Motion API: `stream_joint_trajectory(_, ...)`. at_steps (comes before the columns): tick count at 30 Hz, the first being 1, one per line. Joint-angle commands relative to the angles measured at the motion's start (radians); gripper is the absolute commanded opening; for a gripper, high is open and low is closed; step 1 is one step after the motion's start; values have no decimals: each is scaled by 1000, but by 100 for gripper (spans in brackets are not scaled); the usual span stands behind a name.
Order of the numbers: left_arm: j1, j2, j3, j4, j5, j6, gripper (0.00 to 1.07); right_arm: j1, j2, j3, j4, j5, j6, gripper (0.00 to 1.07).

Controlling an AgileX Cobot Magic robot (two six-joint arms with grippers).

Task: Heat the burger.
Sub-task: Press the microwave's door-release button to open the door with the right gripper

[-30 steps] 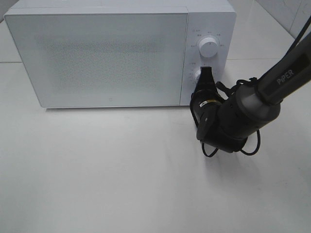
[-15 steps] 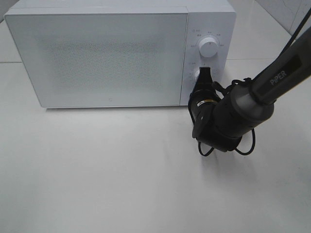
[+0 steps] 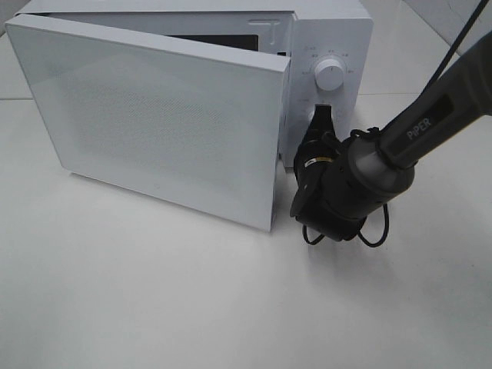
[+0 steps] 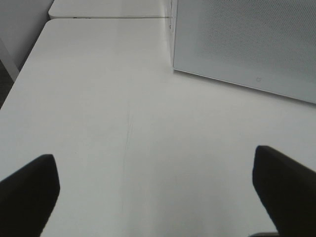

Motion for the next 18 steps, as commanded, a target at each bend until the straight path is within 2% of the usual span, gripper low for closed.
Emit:
stream_joint_trajectory(1,0,-6,4,-3,-12,-4,100,-37,-20,-83,-159,-211,2,0)
stream_joint_trajectory(18,0,-6,4,-3,-12,-4,100,-37,-26,-63,-149,-151,-9,0)
